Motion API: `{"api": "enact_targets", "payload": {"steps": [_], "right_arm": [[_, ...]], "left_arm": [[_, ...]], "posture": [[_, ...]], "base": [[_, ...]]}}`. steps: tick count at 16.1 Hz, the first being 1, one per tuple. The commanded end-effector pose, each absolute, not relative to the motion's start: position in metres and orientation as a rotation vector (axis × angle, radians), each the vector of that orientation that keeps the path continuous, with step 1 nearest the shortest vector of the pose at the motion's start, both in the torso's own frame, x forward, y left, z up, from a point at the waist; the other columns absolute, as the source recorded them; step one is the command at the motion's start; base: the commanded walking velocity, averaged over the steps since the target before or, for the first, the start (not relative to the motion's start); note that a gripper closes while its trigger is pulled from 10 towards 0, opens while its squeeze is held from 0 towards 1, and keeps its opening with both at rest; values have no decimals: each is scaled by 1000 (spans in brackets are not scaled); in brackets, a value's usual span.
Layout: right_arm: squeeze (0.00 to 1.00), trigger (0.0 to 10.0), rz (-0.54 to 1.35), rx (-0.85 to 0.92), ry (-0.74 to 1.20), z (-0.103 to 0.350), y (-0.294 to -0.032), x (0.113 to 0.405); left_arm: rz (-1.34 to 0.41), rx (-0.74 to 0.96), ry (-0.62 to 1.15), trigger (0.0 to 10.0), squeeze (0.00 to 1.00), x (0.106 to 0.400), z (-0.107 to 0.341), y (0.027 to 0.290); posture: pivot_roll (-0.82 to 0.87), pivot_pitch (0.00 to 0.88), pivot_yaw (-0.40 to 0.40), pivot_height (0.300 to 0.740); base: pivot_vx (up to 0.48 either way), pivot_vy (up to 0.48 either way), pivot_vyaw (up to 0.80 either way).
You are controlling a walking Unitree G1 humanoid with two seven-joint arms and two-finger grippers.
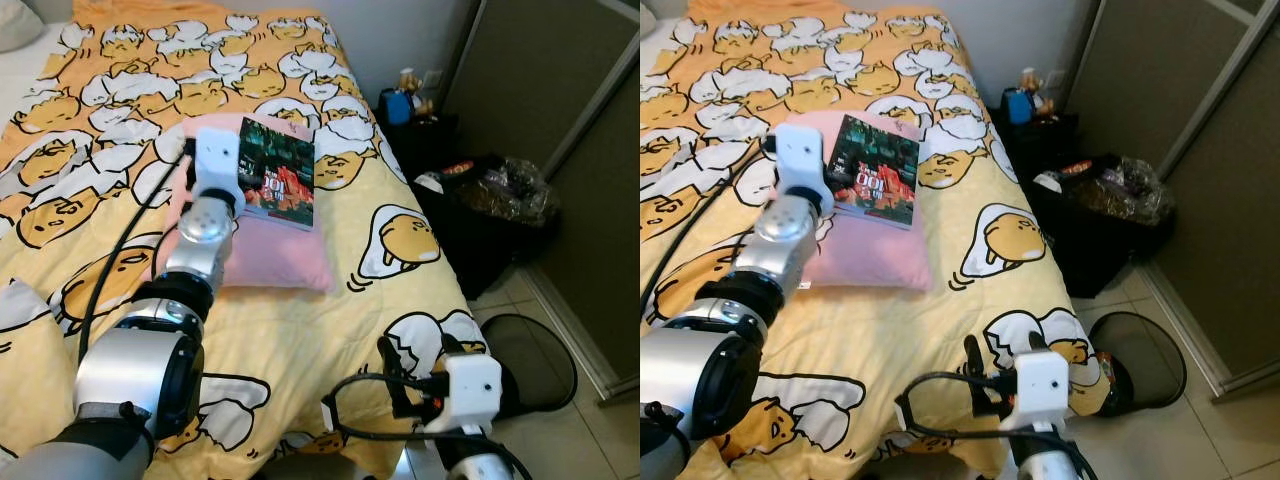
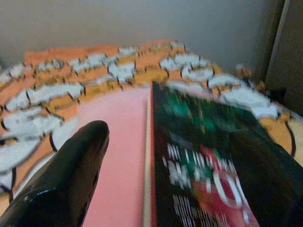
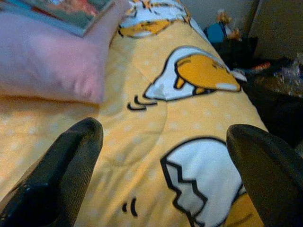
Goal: Clean up the room
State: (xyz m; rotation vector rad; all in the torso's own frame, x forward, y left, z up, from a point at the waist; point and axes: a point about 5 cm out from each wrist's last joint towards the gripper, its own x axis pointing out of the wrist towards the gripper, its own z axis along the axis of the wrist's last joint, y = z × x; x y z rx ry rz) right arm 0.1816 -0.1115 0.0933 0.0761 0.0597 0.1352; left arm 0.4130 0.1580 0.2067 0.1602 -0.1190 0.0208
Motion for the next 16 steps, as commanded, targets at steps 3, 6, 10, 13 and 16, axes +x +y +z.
{"api": "enact_targets", "payload": {"steps": [3, 6, 10, 13, 16], "right_arm": [[0, 10000, 131, 65, 92, 93, -111, 177], [0, 10000, 132, 69, 112, 90, -110, 175], [0, 10000, 134, 74, 138, 87, -108, 172], [0, 10000, 129, 79, 148, 85, -109, 171], [0, 10000, 122, 87, 162, 83, -108, 170]], "left_arm": [[38, 197, -42, 10000, 0, 411, 190, 156], [81, 248, 4, 10000, 0, 409, 180, 161], [141, 229, 128, 10000, 0, 404, 160, 172], [141, 160, 234, 10000, 0, 400, 146, 177], [175, 137, 263, 0, 0, 397, 142, 189]], "posture": [[-202, 248, 4, 740], [-200, 253, 6, 740], [-202, 259, 9, 740], [-203, 259, 13, 740], [-204, 260, 18, 740]], "base": [[0, 0, 0], [0, 0, 0], [0, 0, 0], [0, 0, 0], [0, 0, 0]]}}
